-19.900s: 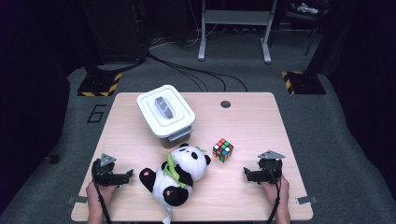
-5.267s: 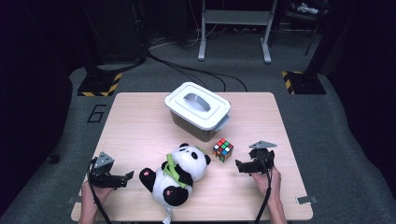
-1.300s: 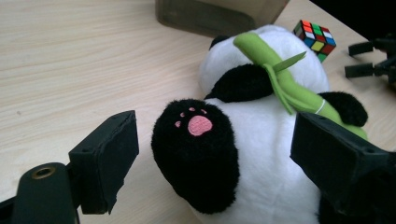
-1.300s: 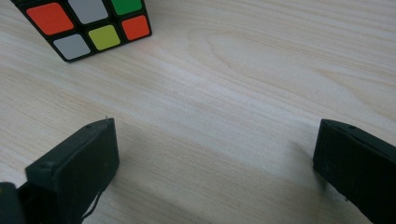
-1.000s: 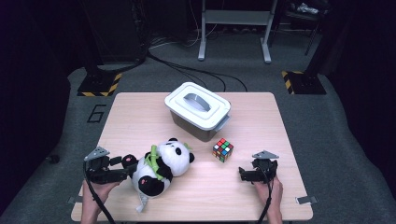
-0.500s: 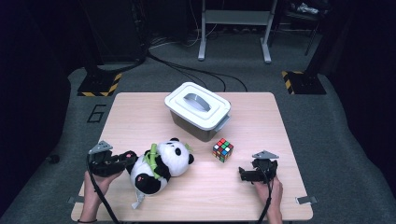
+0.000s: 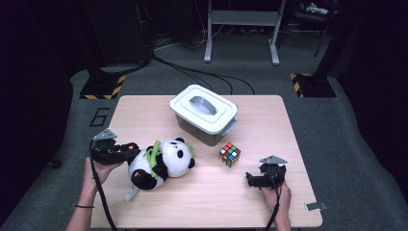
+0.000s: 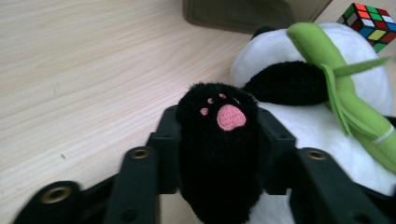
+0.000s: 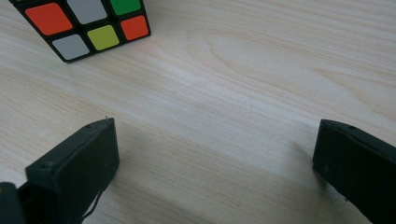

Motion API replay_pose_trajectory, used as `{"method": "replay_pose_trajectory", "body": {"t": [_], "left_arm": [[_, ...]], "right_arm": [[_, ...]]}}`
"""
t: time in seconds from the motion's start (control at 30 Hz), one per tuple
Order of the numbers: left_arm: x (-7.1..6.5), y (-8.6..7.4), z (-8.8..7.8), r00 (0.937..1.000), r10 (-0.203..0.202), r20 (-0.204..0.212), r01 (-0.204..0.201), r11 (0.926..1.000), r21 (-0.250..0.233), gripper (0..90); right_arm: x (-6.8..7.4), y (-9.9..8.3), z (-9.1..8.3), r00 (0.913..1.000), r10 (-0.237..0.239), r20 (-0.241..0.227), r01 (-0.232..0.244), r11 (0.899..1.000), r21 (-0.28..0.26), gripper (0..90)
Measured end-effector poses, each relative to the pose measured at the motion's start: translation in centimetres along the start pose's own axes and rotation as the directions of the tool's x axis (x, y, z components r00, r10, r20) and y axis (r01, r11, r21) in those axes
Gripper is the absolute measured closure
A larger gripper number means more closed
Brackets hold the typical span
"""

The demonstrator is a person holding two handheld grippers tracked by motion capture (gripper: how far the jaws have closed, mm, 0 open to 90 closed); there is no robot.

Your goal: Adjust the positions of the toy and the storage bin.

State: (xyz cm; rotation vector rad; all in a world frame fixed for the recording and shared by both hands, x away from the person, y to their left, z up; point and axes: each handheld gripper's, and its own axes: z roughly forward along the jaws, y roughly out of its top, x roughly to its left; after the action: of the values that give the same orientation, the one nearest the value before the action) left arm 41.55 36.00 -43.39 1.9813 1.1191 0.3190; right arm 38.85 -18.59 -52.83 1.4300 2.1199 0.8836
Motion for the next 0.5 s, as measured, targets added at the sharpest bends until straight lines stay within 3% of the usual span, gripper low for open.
{"method": "replay_pose_trajectory", "body": {"t": [0.13, 0.3, 0.37, 0.47, 0.5], "left_arm": [[-0.4, -0.7, -0.1, 0.9959, -0.079, -0.045, 0.078, 0.9967, -0.023, 35.0], [-2.0, -1.0, -1.7, 0.9864, -0.135, -0.094, 0.128, 0.9887, -0.078, 25.0], [-2.8, -0.7, -2.3, 0.9855, -0.134, -0.104, 0.124, 0.9874, -0.099, 23.3], [-4.4, 0.4, -2.5, 0.9879, -0.132, -0.082, 0.123, 0.9867, -0.106, 20.7], [-4.8, 0.8, -2.4, 0.9907, -0.112, -0.077, 0.105, 0.9896, -0.099, 20.2]], "right_arm": [[0.0, 0.0, 0.0, 1.0000, 0.001, 0.001, -0.001, 1.000, -0.001, 0.0], [0.0, 0.0, 0.0, 1.0000, 0.000, 0.001, 0.000, 1.000, -0.001, 0.0], [0.0, 0.0, 0.0, 1.0000, 0.000, 0.001, 0.000, 1.000, -0.002, 0.0], [0.0, 0.0, 0.0, 1.0000, -0.001, 0.001, 0.001, 1.000, -0.001, 0.0], [0.0, 0.0, 0.0, 1.0000, 0.000, 0.001, 0.000, 1.000, -0.002, 0.0]]}}
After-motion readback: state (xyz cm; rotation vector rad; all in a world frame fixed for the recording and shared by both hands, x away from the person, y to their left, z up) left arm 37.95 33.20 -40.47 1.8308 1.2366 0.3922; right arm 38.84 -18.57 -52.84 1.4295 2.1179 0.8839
